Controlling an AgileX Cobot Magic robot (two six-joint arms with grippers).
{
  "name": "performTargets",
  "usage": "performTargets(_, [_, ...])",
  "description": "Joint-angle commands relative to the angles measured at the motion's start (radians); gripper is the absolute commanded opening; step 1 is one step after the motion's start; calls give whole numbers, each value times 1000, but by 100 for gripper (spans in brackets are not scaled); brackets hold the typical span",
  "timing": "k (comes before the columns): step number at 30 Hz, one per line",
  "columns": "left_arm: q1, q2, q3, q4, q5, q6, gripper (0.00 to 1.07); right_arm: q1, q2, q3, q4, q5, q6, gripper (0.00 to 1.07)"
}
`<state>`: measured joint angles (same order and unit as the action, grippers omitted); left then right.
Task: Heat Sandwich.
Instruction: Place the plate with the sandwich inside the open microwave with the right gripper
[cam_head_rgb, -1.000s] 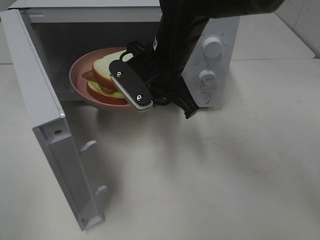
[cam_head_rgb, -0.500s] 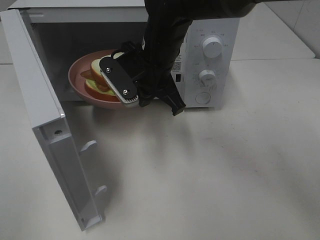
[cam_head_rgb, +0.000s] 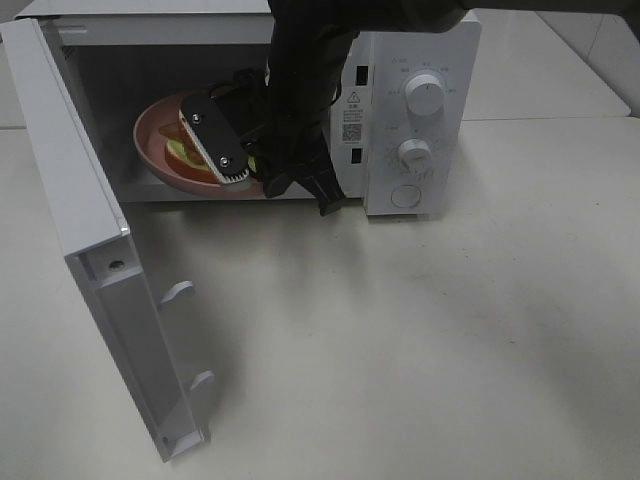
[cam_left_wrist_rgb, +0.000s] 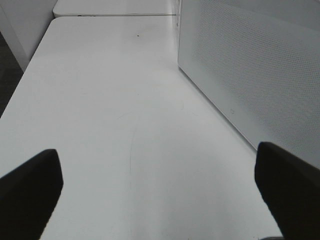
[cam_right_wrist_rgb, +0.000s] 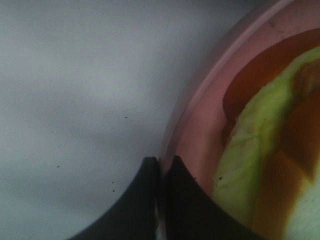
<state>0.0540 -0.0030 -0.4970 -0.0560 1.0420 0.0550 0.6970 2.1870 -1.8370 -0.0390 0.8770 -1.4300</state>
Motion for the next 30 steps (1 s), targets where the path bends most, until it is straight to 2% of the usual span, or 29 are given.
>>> performTargets(1, [1, -27, 3, 0, -6, 4, 99, 0, 20, -46, -8, 5, 37, 1])
performTargets(9, [1, -27, 3, 0, -6, 4, 99, 1, 89, -151, -62, 24, 120, 1])
performTargets(24, [1, -27, 3, 0, -6, 4, 99, 2, 218, -339, -88, 38, 197, 1])
performTargets(30, [1, -27, 3, 0, -6, 4, 99, 2, 248, -376, -110, 20, 223, 1])
